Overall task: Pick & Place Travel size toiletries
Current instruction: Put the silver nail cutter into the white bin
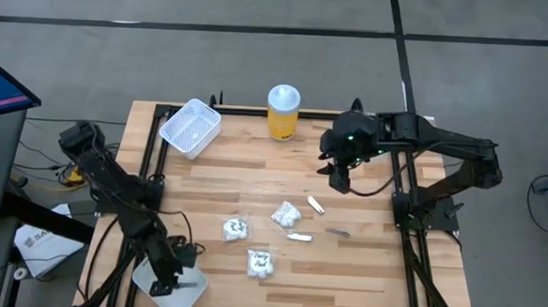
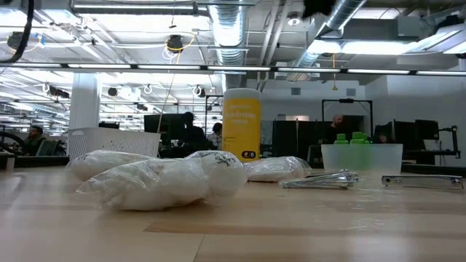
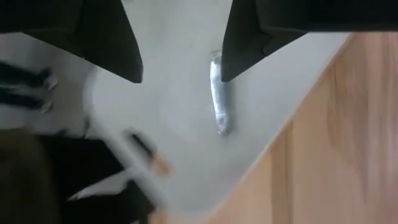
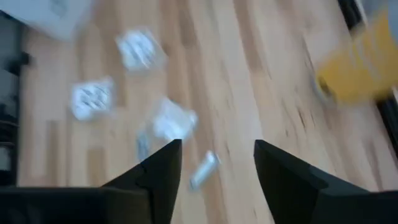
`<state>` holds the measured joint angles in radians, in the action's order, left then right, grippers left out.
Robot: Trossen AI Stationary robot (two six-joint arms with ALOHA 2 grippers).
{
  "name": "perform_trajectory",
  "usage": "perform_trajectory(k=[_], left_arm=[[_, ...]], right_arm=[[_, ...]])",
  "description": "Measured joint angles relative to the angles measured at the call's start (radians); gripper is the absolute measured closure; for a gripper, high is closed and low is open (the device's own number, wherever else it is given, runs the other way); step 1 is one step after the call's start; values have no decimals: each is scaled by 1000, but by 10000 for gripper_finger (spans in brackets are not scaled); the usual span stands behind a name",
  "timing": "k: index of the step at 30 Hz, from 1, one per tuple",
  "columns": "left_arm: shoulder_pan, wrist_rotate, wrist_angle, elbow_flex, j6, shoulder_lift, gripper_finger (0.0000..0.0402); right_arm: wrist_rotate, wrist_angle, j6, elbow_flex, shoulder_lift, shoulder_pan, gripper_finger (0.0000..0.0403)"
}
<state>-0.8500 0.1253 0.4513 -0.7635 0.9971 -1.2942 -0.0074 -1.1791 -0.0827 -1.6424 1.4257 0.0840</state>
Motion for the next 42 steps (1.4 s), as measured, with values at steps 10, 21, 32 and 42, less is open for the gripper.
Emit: perform_trajectory(k=[10,21,32,42], left_arm=[[66,-506,13,0,-66,369,207],[89,-862,12,0,-241,528,183],[153,-864,12,0,-242,527,174],[171,-864,2,0,-242,527,174]], right_arm=[[-19,40,-154,391,-15,-64,183],[-102,374,-367,787,-10,-245,197],[-90,485,-439,887,-10,-354,199],[-73,587,-484,971,-10,-365,196]])
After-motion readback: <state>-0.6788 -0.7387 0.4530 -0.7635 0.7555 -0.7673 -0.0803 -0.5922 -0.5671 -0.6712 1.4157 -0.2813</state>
